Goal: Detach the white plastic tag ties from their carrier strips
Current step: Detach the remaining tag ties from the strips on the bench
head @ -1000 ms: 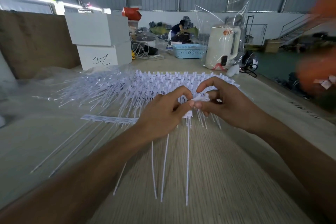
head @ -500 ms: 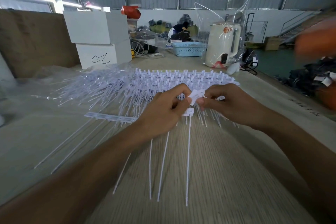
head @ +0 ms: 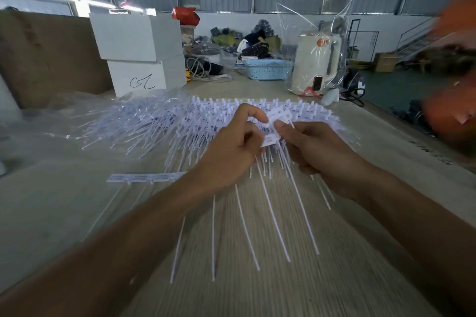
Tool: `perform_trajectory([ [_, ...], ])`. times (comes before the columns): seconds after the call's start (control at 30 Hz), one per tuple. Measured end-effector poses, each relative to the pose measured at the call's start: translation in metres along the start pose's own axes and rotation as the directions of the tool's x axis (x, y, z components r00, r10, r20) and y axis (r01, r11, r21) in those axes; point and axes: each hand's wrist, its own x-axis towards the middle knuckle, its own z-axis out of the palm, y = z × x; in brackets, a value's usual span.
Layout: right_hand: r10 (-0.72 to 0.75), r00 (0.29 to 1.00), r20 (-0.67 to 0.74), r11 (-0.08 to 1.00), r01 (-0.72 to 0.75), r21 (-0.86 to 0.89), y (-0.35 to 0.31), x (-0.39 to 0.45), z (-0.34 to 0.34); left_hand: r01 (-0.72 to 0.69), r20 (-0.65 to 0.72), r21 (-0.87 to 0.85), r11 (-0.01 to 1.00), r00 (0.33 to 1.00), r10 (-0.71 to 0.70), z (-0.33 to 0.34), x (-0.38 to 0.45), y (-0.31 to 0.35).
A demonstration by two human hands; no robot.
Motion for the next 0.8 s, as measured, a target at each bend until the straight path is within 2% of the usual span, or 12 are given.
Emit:
perform_trajectory([
  [0.07, 0.066, 0.995, 0.069, 0.995, -0.071, 0.068, 0.0, -0.002, 0.003, -0.02, -0.011, -0.016, 1.0, 1.0, 0.019, 0.001, 0.0, 0.002],
  [0.17, 0.063, 0.98, 0.187, 0.99, -0.085, 0.113, 0.001, -0.003, 0.003, -0.048, -0.03, -0.004, 0.999, 0.998, 0.048, 0.002, -0.001, 0.004],
  [0.23, 0.036, 0.98, 0.195, 0.983, -0.069, 0.167, 0.001, -0.003, 0.001, -0.02, -0.051, 0.032, 0.999, 0.998, 0.022, 0.001, -0.001, 0.003],
  [0.33, -0.015, 0.991, 0.135, 0.987, -0.007, 0.161, 0.001, -0.001, -0.003, 0.112, -0.034, 0.047, 0.993, 0.993, -0.11, -0.002, -0.001, 0.001],
  [0.47, -0.109, 0.982, 0.153, 0.994, 0.104, 0.044, -0.002, -0.004, -0.005, 0.132, 0.007, 0.037, 0.991, 0.991, -0.132, -0.006, -0.001, 0.001],
  [0.53, -0.206, 0.963, 0.176, 0.975, 0.217, -0.047, -0.004, -0.005, -0.005, 0.167, 0.015, -0.031, 0.985, 0.986, -0.167, -0.007, 0.001, 0.001],
  [0.63, -0.364, 0.907, 0.21, 0.87, 0.412, -0.27, -0.005, -0.006, -0.006, 0.245, 0.052, -0.082, 0.966, 0.969, -0.242, -0.008, 0.004, 0.001],
  [0.73, -0.412, 0.872, 0.263, 0.764, 0.488, -0.423, -0.004, -0.004, -0.01, 0.315, 0.102, -0.155, 0.936, 0.948, -0.302, -0.009, 0.004, 0.007],
  [0.8, -0.464, 0.832, 0.304, 0.645, 0.553, -0.528, -0.004, -0.004, -0.015, 0.351, 0.145, -0.163, 0.922, 0.933, -0.329, -0.01, 0.003, 0.01],
])
